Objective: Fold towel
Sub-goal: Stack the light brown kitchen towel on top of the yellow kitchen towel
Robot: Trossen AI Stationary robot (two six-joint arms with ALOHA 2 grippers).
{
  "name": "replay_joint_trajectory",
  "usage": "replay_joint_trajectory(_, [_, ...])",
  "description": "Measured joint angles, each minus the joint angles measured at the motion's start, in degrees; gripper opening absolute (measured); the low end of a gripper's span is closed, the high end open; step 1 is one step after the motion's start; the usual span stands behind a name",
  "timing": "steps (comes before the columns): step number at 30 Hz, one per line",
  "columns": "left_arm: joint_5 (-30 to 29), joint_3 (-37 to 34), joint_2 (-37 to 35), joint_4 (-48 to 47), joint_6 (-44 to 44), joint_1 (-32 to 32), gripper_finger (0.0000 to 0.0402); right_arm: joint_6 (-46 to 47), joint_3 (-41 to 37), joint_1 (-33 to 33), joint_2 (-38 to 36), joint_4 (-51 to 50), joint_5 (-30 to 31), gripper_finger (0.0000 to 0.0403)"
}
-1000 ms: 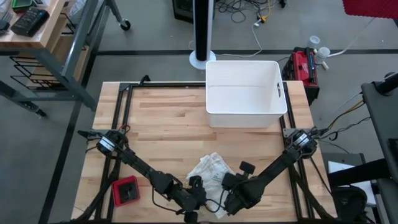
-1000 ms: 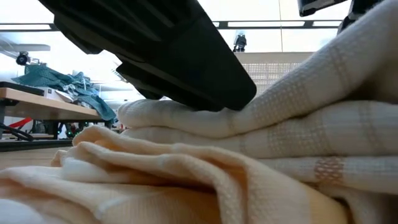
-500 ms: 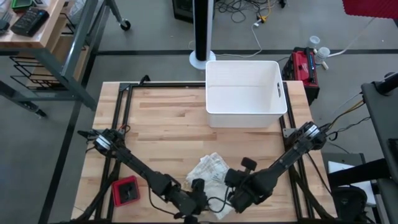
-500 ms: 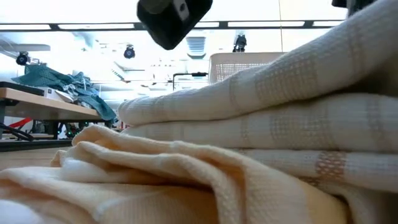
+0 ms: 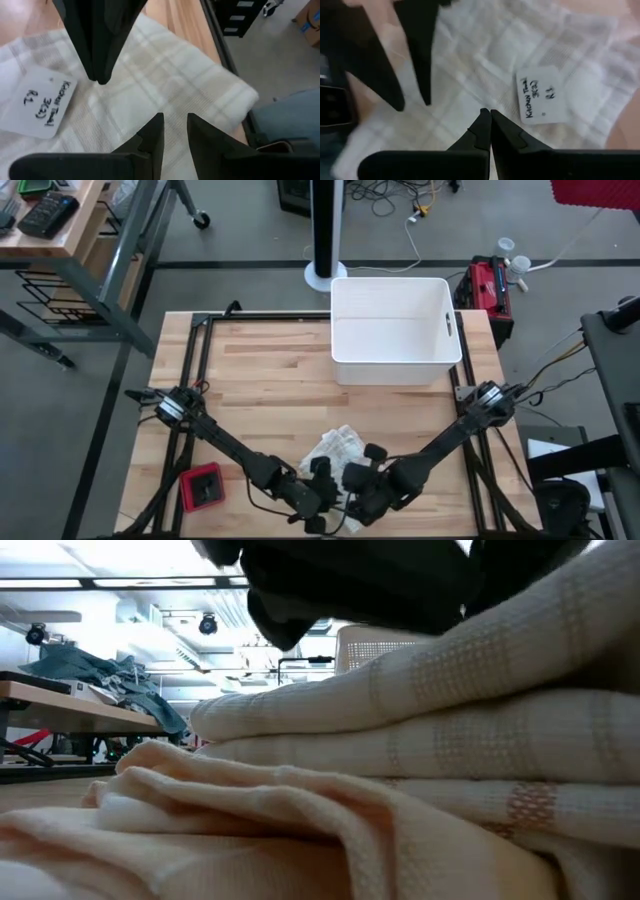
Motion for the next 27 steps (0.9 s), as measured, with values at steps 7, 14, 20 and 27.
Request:
replay_joint_trajectory(7, [0.00,-1.88,0.63,0.00,-2.12,0.04,0.0075,1.74,-0.14,-1.01,4.42,-1.91,-3.40,0.0000])
replay_joint_trajectory(14, [-0.16,-4.48,0.63,0.40,-6.35,0.04,0.0075,5.90,-0.15,-1.24,4.93,-9.31,-2.42,0.0000])
replay_joint_trajectory(20, [-0.70,-7.00,0.54,0.97,-10.31,0.09,0.0075,8.35,-0.13,-1.25,4.84,-14.64,-2.30,0.0000])
replay_joint_trajectory(27, [-0.50,-7.23,0.52,0.55,-10.37,0.09,0.0075,9.45,-0.11,-1.23,4.79,-19.71,-1.95,0.0000])
